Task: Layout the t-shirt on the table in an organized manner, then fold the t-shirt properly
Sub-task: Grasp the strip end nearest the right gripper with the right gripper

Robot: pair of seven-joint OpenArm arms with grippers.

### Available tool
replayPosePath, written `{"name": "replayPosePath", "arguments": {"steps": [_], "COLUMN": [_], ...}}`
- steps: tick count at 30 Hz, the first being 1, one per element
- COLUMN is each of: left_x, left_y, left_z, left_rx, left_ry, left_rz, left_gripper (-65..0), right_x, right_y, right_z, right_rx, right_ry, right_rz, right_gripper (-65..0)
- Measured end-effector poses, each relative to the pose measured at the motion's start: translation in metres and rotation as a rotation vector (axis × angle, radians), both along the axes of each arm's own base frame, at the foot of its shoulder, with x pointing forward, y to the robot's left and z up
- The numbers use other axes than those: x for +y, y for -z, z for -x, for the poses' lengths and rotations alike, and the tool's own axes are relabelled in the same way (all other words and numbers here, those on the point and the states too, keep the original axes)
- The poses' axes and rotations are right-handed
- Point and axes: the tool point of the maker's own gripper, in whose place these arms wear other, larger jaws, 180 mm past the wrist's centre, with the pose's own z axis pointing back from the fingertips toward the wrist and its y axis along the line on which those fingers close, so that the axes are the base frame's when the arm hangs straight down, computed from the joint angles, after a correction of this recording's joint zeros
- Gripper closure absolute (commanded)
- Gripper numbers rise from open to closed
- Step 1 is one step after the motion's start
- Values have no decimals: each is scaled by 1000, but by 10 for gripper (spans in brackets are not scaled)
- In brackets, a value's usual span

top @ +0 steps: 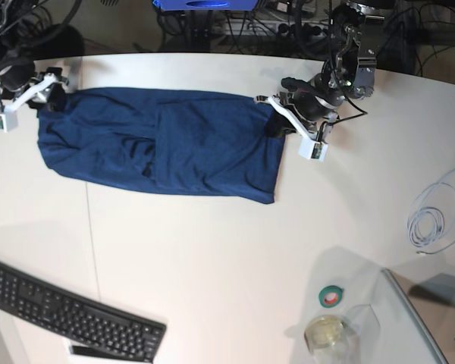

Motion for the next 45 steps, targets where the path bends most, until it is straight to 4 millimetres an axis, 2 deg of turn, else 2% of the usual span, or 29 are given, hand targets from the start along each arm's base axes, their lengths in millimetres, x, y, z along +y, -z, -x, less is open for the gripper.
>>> {"name": "replayPosePath", "arguments": {"steps": [5,9,10,14,15,20,23,25,27,29,31,33,35,42,45], "left_x": [1,1,1,1,1,1,1,1,1,1,1,1,1,1,1], "left_y": [0,0,0,0,0,0,0,0,0,0,0,0,0,0,0], "left_z": [0,0,0,0,0,0,0,0,0,0,0,0,0,0,0], "left_rx": [-1,-1,-1,-1,-1,-1,-1,0,0,0,0,0,0,0,0], "left_ry": [-3,0,0,0,0,0,0,-1,0,0,-1,0,0,-1,0], "left_rz": [0,0,0,1,1,0,1,1,1,1,1,1,1,0,1], "left_gripper": [0,0,0,0,0,0,0,0,0,0,0,0,0,0,0], "right_x": [3,-1,-2,-1,-1,-2,-4,-8,-15,-18,-17,-16,-14,-15,-16], "right_y": [20,19,18,17,18,21,22,10,-5,-4,1,7,14,26,25], "right_z": [4,1,-2,-8,-9,-12,-11,-16,-23,-23,-18,-13,-9,-9,-11], "right_rx": [49,46,41,30,31,42,63,33,-16,-7,17,35,57,86,80], "right_ry": [32,31,30,36,36,33,17,15,17,54,73,77,82,83,84], "right_rz": [-49,-44,-42,-48,-50,-40,-6,26,58,58,49,39,24,0,1], "right_gripper": [-285,-278,-260,-107,-92,-101,0,-32,-126,-236,-303,-296,-261,-173,-72]}}
